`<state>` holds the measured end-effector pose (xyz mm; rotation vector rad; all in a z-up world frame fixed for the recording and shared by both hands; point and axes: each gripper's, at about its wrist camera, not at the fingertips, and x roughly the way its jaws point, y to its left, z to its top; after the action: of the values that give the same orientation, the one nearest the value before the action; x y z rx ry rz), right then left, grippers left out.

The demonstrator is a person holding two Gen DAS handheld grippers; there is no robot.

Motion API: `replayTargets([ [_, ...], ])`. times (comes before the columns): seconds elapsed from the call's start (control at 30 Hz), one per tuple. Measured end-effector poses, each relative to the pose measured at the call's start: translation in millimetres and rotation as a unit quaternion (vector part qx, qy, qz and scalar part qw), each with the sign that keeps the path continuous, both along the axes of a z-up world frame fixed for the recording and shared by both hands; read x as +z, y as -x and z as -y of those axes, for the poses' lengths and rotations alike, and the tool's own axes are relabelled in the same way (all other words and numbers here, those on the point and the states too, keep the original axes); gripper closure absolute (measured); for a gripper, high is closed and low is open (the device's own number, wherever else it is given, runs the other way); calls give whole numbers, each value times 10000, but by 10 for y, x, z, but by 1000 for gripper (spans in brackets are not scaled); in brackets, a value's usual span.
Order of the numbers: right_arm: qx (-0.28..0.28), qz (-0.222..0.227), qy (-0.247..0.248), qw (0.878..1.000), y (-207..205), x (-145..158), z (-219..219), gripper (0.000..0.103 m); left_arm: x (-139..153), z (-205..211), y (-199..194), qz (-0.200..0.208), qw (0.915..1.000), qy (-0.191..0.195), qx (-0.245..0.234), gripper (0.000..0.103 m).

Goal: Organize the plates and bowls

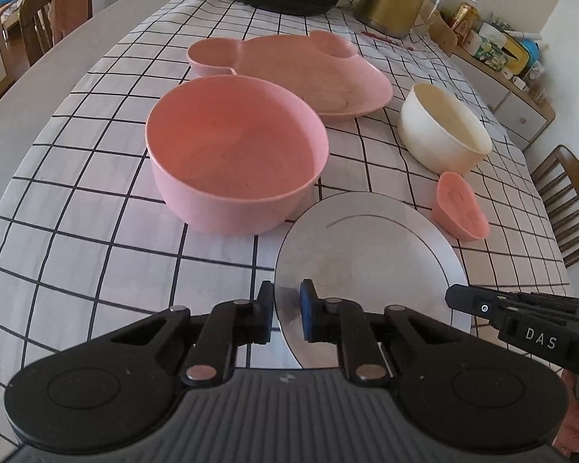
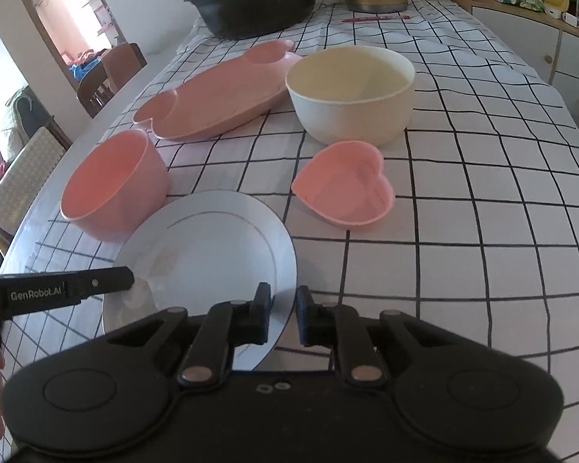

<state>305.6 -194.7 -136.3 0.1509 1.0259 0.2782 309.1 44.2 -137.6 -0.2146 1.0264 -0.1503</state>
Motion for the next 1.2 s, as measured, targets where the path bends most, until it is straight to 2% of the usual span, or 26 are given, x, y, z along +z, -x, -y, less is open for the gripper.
replayTargets([
  [0.23,63,77,80,9999,142,72,-10,92,39,7,124,27,10000,-5,-51,90],
  [0.63,-51,154,-59,9999,388,263,31,94,212,-6,369,179,9998,62,-103,89],
  [1.2,-113,292,-265,9992,790,615,-4,95,607,-52,819,470,9988,-24,-98,89],
])
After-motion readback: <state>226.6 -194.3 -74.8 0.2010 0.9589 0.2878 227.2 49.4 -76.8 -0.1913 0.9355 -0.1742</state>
